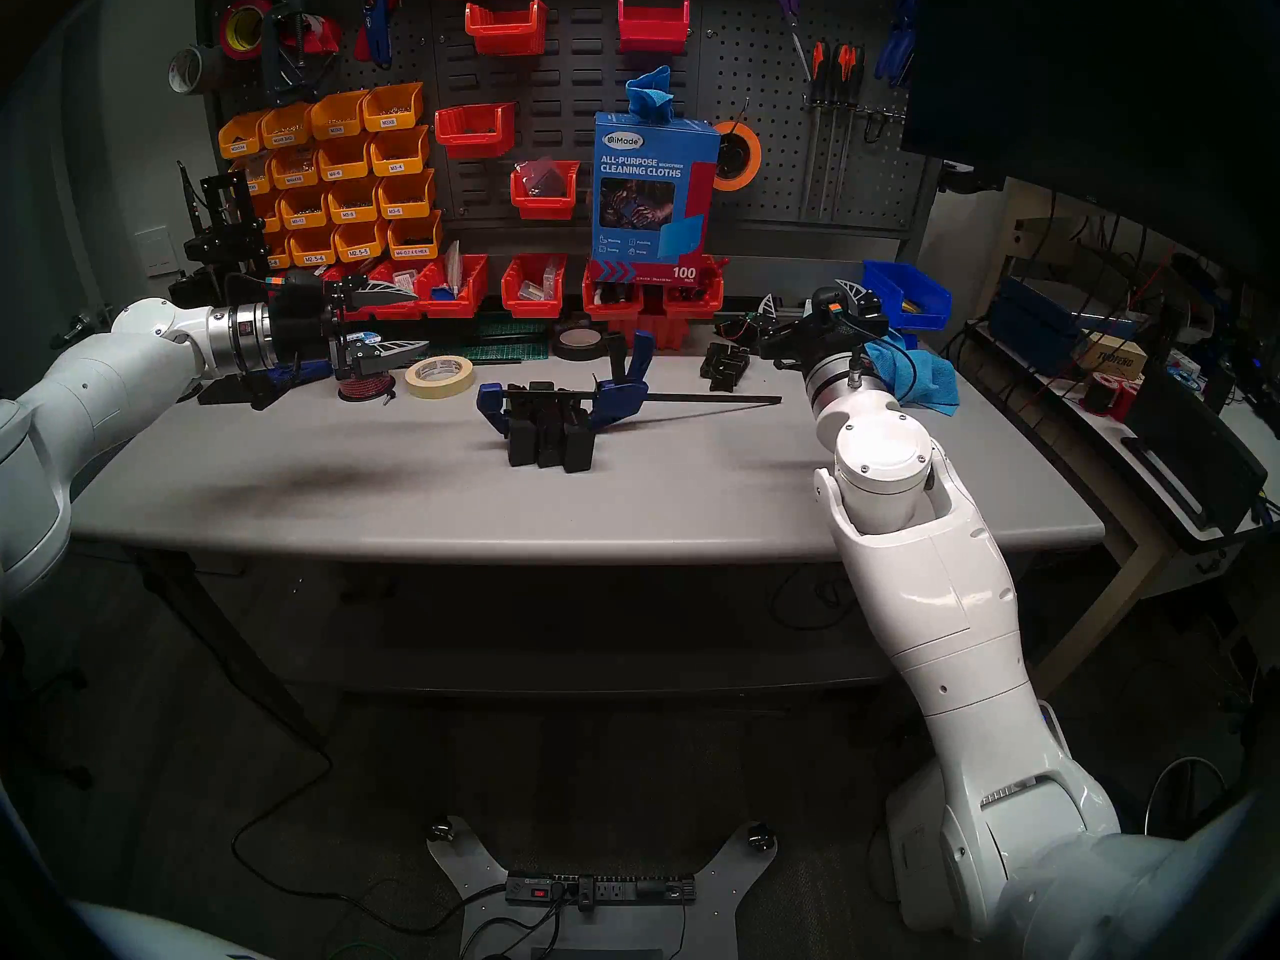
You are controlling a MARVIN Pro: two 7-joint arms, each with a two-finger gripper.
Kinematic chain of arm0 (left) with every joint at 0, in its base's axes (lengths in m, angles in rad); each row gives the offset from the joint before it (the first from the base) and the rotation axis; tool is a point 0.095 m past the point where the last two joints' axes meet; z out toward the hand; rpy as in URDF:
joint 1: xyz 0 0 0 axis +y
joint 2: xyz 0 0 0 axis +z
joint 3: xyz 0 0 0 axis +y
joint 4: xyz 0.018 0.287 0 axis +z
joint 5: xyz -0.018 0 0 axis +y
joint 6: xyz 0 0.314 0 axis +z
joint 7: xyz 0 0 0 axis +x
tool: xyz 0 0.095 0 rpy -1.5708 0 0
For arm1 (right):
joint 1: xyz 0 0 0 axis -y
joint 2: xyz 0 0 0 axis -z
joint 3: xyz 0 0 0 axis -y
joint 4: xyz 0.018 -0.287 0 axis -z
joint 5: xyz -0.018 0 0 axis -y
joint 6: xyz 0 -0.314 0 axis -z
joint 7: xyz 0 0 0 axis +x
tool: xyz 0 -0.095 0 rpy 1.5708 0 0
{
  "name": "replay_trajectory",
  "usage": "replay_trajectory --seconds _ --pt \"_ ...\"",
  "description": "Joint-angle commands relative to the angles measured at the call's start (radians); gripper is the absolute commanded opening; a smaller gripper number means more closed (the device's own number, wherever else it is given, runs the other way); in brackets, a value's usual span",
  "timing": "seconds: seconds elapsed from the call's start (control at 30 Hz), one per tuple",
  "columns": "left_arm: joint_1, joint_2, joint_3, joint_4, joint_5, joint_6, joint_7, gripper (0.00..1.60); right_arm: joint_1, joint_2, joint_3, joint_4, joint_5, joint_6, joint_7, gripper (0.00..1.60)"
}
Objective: Clamp the two 3D printed pieces together with the clamp
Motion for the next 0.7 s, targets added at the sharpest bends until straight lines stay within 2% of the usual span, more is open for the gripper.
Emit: replay_trajectory --seconds 0.0,0.13,0.2,0.27,0.33,0.37,0.47,0.67 --pt "-0.002 0.107 -0.005 -0.110 -0.013 0.011 -0.100 1.60 -0.003 0.016 0.020 -0.034 0.006 -0.018 0.006 1.60" --pt "-0.001 0.148 -0.002 -0.172 -0.012 0.016 -0.084 1.60 -0.013 0.022 0.027 -0.043 0.013 -0.026 0.017 1.60" --pt "-0.002 0.191 0.003 -0.247 -0.003 0.025 -0.050 1.60 -0.024 0.032 0.034 -0.053 0.021 -0.042 0.033 1.60" --pt "-0.002 0.176 0.000 -0.226 -0.005 0.025 -0.061 1.60 -0.026 0.035 0.037 -0.056 0.023 -0.045 0.036 1.60" --pt "-0.003 0.217 0.006 -0.291 0.004 0.033 -0.027 1.60 -0.031 0.039 0.043 -0.060 0.031 -0.055 0.047 1.60" --pt "-0.003 0.210 0.004 -0.278 0.002 0.033 -0.035 1.60 -0.032 0.040 0.045 -0.061 0.033 -0.060 0.049 1.60" --pt "-0.005 0.245 0.009 -0.339 0.016 0.042 0.004 1.60 -0.035 0.041 0.048 -0.061 0.036 -0.065 0.055 1.60" --pt "-0.006 0.271 0.010 -0.385 0.034 0.052 0.042 1.60 -0.036 0.042 0.050 -0.061 0.039 -0.071 0.061 1.60"
